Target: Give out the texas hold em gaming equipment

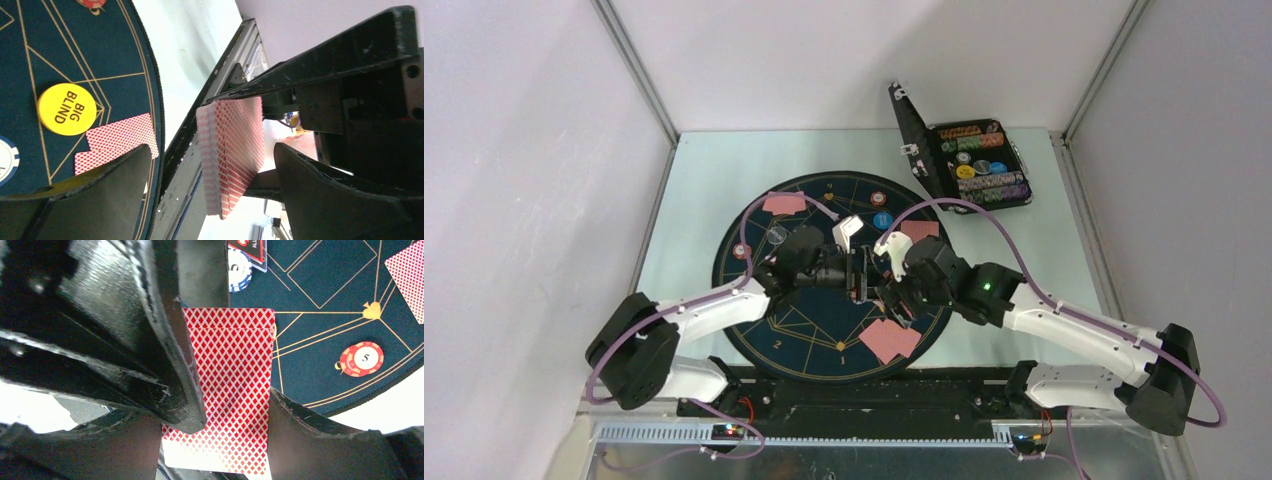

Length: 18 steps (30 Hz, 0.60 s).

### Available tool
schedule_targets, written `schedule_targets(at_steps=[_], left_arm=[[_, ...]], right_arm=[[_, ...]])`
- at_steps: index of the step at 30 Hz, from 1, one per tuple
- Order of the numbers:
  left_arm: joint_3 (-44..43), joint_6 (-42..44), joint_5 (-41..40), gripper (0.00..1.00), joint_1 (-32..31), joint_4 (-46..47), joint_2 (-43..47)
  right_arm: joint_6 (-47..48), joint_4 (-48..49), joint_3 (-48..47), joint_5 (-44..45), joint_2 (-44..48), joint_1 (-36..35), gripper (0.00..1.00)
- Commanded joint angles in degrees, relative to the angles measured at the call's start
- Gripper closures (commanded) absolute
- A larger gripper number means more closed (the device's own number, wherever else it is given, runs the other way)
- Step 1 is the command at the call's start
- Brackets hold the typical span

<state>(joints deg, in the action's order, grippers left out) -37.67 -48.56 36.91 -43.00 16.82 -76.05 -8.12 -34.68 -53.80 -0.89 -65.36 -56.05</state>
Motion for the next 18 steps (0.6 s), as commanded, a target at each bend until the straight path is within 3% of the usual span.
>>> schedule_targets(at_steps=[1, 5, 18], left_arm=[[-3.3, 3.8, 0.4, 0.00, -0.9, -3.6, -0.6], [-4.0, 9.3, -5.1, 0.00, -0.9, -13.9, 0.6], [-4.5, 13.9, -17.1, 0.03, -0.9, -23.5, 9.0]], right_arm=[[0.7, 3.3, -0.5, -0.2, 2.0, -0.3, 1.00], [0.7, 2.9, -0.5, -0.2, 2.1, -0.3, 1.00], [0.7, 2.3, -0.5, -0.1, 3.0, -1.1, 1.00]])
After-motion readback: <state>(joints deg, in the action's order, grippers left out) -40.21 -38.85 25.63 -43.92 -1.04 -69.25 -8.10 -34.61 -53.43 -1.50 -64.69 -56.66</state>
